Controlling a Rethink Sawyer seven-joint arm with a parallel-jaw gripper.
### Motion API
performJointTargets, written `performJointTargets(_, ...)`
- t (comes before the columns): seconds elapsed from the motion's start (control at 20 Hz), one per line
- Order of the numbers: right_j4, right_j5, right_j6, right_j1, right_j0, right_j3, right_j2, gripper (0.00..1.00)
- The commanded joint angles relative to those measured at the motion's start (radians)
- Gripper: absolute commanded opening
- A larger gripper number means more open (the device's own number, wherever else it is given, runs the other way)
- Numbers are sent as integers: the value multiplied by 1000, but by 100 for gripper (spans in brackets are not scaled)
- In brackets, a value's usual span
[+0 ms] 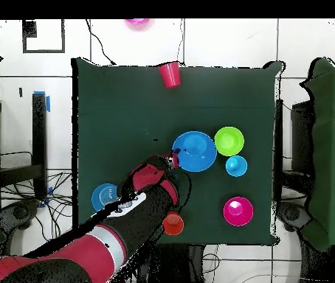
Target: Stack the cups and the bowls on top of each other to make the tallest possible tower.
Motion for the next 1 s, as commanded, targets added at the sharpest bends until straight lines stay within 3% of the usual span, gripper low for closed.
performJointTargets(0.05,86,27,138,55,38,-117,17,0)
performJointTargets(0.65,141,19,128,108,72,-190,-26,0)
performJointTargets(1.0,170,-105,156,121,56,-204,-19,0)
